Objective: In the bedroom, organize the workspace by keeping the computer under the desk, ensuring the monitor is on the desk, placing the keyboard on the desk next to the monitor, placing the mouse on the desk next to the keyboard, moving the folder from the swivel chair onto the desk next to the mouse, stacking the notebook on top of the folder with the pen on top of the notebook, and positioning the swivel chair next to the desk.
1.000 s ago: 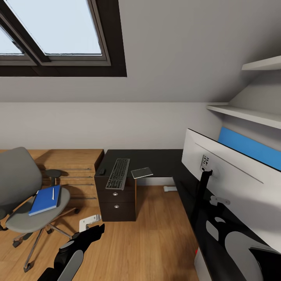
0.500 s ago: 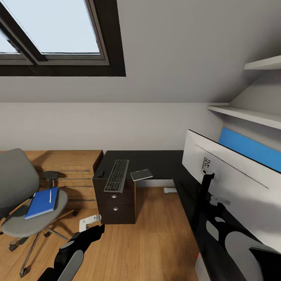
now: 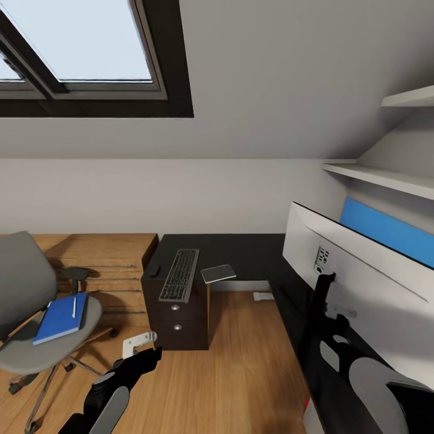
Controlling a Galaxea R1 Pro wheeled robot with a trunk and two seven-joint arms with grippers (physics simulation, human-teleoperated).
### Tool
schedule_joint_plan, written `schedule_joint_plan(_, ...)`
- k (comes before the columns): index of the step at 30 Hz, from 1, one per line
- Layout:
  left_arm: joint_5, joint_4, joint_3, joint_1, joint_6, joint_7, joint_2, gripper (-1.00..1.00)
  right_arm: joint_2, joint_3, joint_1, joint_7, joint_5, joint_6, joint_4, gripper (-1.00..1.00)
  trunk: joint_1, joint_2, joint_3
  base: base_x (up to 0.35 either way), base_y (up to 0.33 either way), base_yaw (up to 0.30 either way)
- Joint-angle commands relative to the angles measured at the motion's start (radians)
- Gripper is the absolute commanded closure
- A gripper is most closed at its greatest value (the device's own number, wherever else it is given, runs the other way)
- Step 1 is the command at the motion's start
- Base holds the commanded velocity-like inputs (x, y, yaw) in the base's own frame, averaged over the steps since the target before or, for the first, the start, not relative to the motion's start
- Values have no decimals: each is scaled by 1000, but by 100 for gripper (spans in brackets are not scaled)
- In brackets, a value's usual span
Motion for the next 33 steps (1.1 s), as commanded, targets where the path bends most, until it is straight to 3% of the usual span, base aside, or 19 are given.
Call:
schedule_joint_plan(1, 10, -1, -3, -1, 1, 10, 1, -100, -2, 0, -1, 3, -9, -4, 1, -100, 0, -1, -2, 109, 0, 0)
schedule_joint_plan(33, 11, 13, -10, -1, 1, 9, 1, -100, -10, -1, -1, 3, -11, -2, 1, -100, 0, -1, -2, 72, 0, 0)
